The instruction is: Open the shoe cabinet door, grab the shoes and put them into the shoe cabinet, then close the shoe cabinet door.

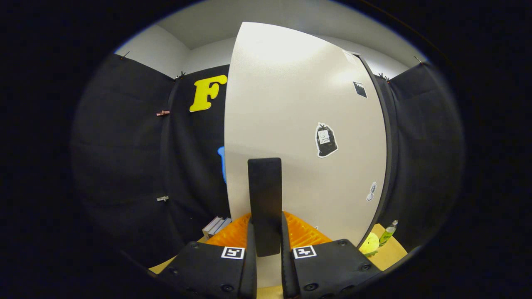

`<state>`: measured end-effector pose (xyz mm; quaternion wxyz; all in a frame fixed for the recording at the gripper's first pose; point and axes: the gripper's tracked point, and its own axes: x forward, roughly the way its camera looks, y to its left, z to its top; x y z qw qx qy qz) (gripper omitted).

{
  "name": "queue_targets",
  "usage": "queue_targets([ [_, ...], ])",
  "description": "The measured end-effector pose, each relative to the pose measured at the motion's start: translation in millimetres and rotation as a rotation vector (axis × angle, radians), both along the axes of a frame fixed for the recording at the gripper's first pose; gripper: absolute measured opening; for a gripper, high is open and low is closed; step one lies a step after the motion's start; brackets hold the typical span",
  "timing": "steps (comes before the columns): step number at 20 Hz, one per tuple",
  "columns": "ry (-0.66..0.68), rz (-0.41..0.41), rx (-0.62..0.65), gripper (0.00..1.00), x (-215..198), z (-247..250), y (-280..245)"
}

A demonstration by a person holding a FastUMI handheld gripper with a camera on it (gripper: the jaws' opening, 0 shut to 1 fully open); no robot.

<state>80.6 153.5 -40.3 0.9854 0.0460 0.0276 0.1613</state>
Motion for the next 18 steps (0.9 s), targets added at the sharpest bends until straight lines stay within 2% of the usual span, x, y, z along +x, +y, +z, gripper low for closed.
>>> queue_targets([
  [6, 0.004, 0.014, -0.004, 0.27, -25.0, 2.9, -28.3],
  [18, -0.001, -0.048, -0.025, 0.26, -59.7, 2.8, -105.7],
])
